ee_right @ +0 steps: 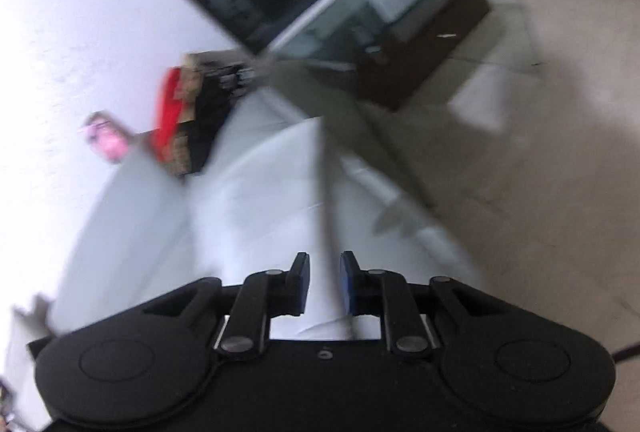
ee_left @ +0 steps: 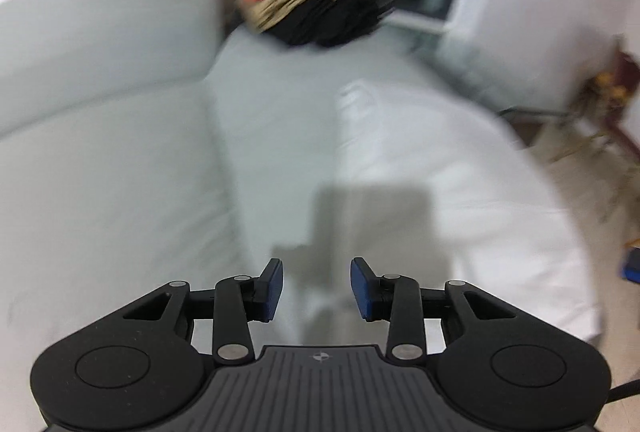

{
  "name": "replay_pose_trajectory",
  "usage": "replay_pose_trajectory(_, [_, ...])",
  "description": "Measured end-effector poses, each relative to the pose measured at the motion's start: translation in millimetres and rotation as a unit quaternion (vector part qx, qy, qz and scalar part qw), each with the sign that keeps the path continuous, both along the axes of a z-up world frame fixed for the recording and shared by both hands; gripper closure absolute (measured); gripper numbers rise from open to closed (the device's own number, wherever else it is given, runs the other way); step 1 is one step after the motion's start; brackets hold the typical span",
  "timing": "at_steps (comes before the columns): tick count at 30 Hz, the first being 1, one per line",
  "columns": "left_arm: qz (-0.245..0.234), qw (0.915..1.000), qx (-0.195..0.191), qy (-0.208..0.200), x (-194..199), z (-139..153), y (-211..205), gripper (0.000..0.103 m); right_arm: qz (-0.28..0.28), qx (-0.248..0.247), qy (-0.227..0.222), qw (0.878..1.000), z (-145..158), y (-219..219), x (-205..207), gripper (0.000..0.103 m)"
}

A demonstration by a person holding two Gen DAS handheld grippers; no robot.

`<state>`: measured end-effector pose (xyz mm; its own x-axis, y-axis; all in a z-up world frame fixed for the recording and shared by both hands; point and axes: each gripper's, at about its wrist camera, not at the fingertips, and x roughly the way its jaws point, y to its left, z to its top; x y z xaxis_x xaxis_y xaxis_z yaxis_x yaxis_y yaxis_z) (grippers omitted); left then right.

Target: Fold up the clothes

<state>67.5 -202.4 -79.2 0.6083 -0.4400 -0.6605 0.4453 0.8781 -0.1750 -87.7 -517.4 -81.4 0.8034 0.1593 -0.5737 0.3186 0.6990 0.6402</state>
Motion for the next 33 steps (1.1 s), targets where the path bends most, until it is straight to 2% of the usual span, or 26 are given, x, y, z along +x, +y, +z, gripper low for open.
replay_pose_trajectory(1, [-0.016,0.9998,-0.007,-0.005,-3.1,2.7,-8.4,0.059,0.019,0.004,-0.011,1.0,1.5,7.6,2.3,0.081])
replay_pose_trajectory(2, [-0.03,0.9994,-0.013,-0.008,-5.4,4.9,-17.1,0.058,0.038,0.006,-0.017,0.999,2.7,13.4,3.6,0.08])
replay_pose_trajectory(4, [-0.05,0.9984,-0.013,0.021,-4.4,-0.7,-33.6,0.056,0.065,0.002,-0.012,0.998,-0.3,29.7,15.8,0.08])
replay_pose_trajectory(6, [-0.062,0.9941,0.02,0.086,4.6,-18.5,-47.6,0.055,0.075,0.007,0.008,0.997,-15.3,36.7,30.6,0.08])
replay_pose_trajectory(7, [-0.059,0.9928,0.039,0.096,4.4,-23.9,-48.8,0.051,0.067,0.006,0.029,0.997,-26.1,37.4,34.8,0.08])
replay_pose_trajectory(8, [-0.054,0.9922,0.056,0.097,2.0,-27.5,-48.0,0.05,0.051,0.006,0.056,0.997,-36.1,34.2,37.0,0.09])
replay_pose_trajectory(9, [-0.051,0.9929,0.062,0.088,-4.6,-25.9,-44.2,0.05,0.036,0.032,0.061,0.997,-40.9,28.6,29.7,0.094])
replay_pose_trajectory(10, [-0.047,0.9938,0.066,0.076,-14.0,-23.0,-40.4,0.052,0.022,0.058,0.065,0.996,-45.4,23.1,22.3,0.094])
replay_pose_trajectory(12, [-0.038,0.9957,0.068,0.051,-34.6,-18.6,-35.5,0.051,0.016,0.072,0.065,0.995,-42.4,17.4,2.2,0.087])
replay_pose_trajectory(13, [-0.035,0.9967,0.063,0.036,-45.6,-17.5,-35.0,0.047,0.009,0.048,0.073,0.996,-37.6,18.8,-6.5,0.075])
replay_pose_trajectory(14, [-0.033,0.9975,0.057,0.024,-56.9,-16.3,-35.5,0.046,0.002,0.025,0.08,0.996,-33.0,20.4,-14.8,0.072])
replay_pose_trajectory(15, [-0.031,0.9982,0.05,0.014,-68.2,-15.0,-36.4,0.041,-0.001,0.015,0.077,0.997,-29.9,24.8,-16.6,0.071])
replay_pose_trajectory(16, [-0.03,0.9983,0.049,0.004,-76.9,-14.4,-39.6,0.032,-0.004,0.004,0.074,0.997,-26.7,29.1,-18.6,0.071])
replay_pose_trajectory(18, [-0.033,0.9978,0.055,-0.019,-92.7,-15.2,-45.0,0.021,-0.001,0.009,0.058,0.998,-16.2,33.5,-28.3,0.068])
replay_pose_trajectory(19, [-0.037,0.9965,0.07,-0.028,-95.4,-19.3,-50.2,0.018,0.004,0.004,0.054,0.999,-10.1,38.8,-32.6,0.064])
replay_pose_trajectory(21, [-0.047,0.992,0.11,-0.041,-101.1,-27.4,-58.3,0.022,0.012,-0.02,0.05,0.998,-5.0,47.4,-28.9,0.055])
replay_pose_trajectory(23, [-0.045,0.9897,0.119,-0.066,-111.2,-24.7,-52.0,0.019,0.011,-0.045,0.047,0.998,2.7,54.0,-28.7,0.049])
replay_pose_trajectory(25, [-0.042,0.9879,0.121,-0.087,-119.5,-20.1,-44.5,0.016,0.008,-0.052,0.047,0.998,5.5,58.0,-28.6,0.049])
replay_pose_trajectory(31, [-0.022,0.9943,0.075,-0.072,-119.7,-6.0,-25.3,0.016,0.011,-0.032,0.051,0.998,5.8,63.5,-35.6,0.044])
replay_pose_trajectory(33, [-0.014,0.9944,0.076,-0.072,-118.3,-0.2,-23.6,0.016,0.012,-0.032,0.053,0.998,4.7,64.4,-35.9,0.044])
